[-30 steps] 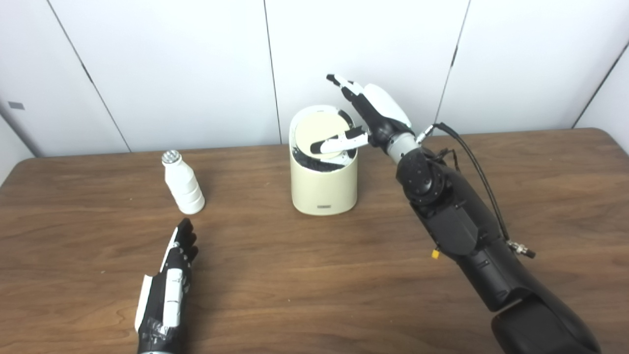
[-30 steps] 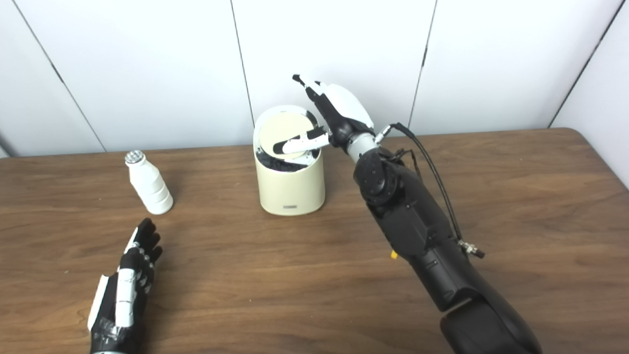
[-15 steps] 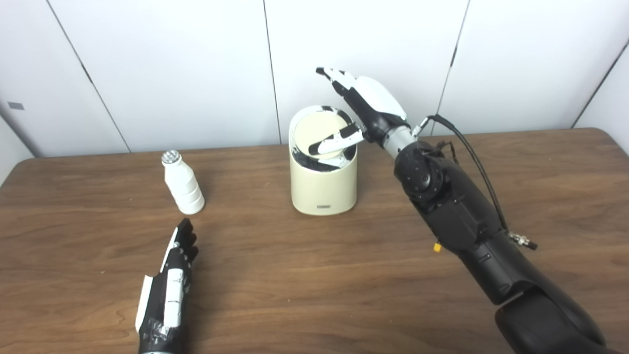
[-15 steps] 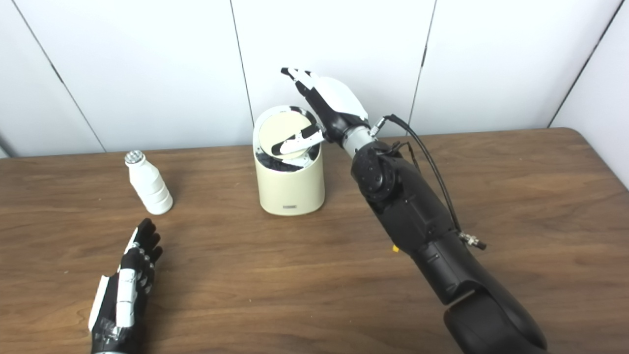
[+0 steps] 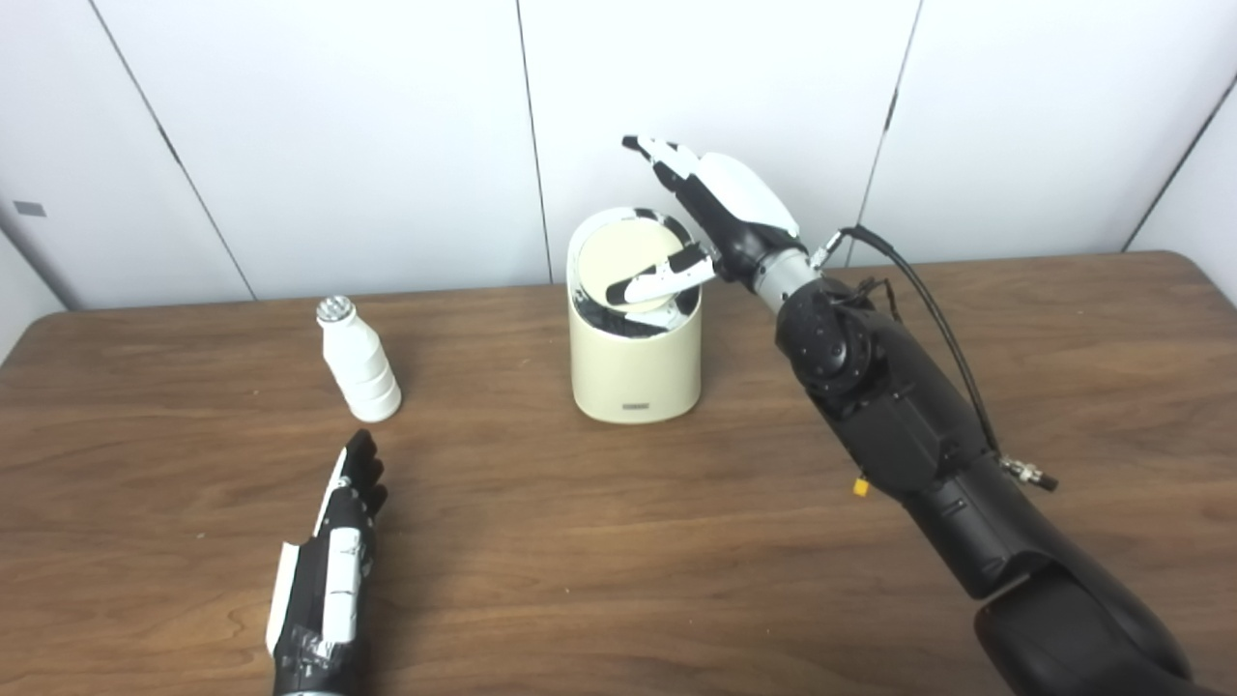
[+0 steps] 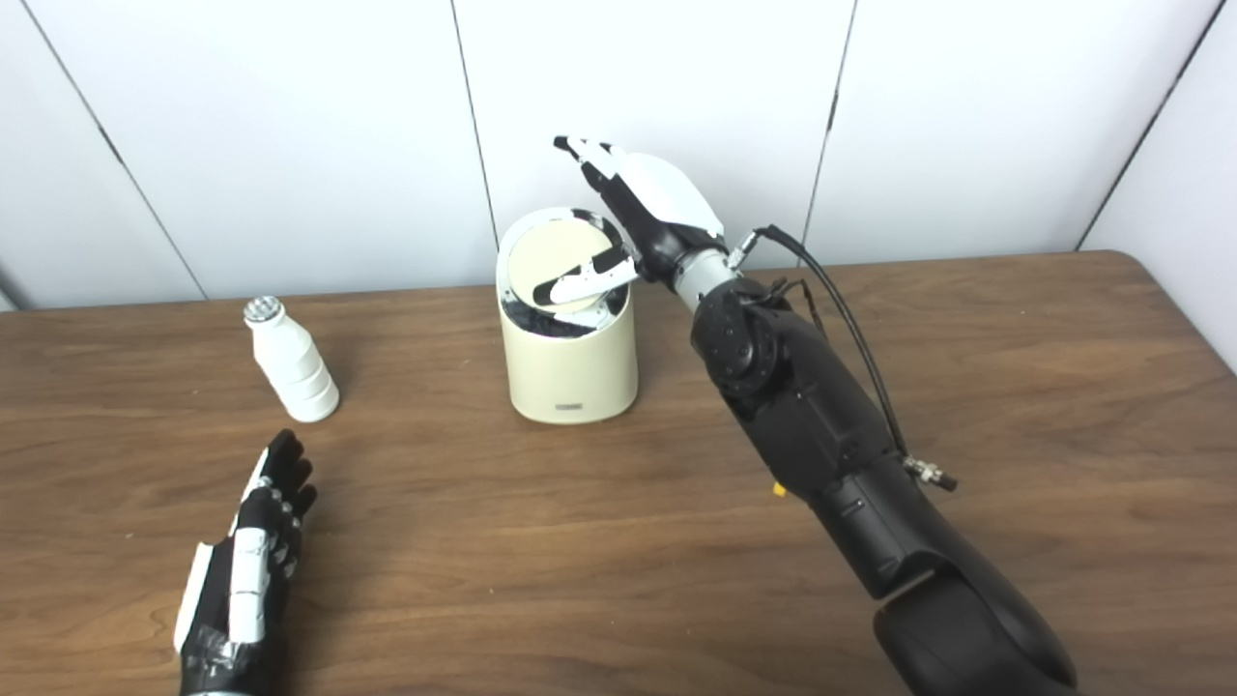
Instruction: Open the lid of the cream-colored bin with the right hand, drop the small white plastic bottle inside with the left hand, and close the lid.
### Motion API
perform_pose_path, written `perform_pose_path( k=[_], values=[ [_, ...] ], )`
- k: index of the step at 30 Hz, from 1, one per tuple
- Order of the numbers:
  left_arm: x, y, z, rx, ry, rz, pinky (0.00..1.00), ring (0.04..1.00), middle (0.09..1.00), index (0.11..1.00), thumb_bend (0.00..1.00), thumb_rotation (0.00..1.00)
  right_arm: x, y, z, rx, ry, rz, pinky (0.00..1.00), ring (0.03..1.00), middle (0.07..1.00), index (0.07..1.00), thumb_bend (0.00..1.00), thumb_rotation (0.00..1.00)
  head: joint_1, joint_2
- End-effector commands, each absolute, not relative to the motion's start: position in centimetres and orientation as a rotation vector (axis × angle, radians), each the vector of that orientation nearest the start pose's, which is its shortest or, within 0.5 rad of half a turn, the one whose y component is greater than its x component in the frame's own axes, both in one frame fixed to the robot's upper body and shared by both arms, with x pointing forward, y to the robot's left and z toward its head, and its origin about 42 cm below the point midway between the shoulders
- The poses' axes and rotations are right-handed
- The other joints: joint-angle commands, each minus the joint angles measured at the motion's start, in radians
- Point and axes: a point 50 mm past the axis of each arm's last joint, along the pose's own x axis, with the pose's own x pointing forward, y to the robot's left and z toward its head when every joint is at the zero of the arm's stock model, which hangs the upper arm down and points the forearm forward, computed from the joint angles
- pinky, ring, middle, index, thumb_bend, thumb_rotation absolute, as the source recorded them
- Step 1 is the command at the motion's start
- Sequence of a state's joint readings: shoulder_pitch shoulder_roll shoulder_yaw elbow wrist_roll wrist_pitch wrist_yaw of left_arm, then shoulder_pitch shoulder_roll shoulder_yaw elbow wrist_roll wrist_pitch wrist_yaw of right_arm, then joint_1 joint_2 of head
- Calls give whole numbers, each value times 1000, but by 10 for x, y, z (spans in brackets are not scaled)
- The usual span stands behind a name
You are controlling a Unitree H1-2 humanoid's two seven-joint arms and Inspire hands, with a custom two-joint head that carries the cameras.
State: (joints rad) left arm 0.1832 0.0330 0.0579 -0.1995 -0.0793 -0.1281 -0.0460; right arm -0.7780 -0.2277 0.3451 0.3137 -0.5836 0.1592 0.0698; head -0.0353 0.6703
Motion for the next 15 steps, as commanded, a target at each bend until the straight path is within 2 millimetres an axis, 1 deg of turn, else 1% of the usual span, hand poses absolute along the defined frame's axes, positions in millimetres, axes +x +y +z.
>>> perform_pose_path(
  k=[1,9,13,15],
  values=[
    [220,239,114,-31,-165,51,1000,1000,1000,1000,645,959,486,-150,291,-1086,-371,216,1000,1000,980,974,956,275,1,2],
    [218,237,116,-34,-160,61,1000,1000,1000,1000,656,951,488,-152,293,-1157,-402,215,1000,1000,980,980,997,187,5,5],
    [219,237,116,-35,-156,59,1000,1000,1000,1000,663,951,488,-152,292,-1135,-390,217,1000,1000,981,980,993,187,5,5],
    [218,237,116,-30,-161,60,1000,1000,1000,1000,652,959,488,-152,291,-1107,-386,216,1000,1000,979,980,977,214,4,8]
  ],
)
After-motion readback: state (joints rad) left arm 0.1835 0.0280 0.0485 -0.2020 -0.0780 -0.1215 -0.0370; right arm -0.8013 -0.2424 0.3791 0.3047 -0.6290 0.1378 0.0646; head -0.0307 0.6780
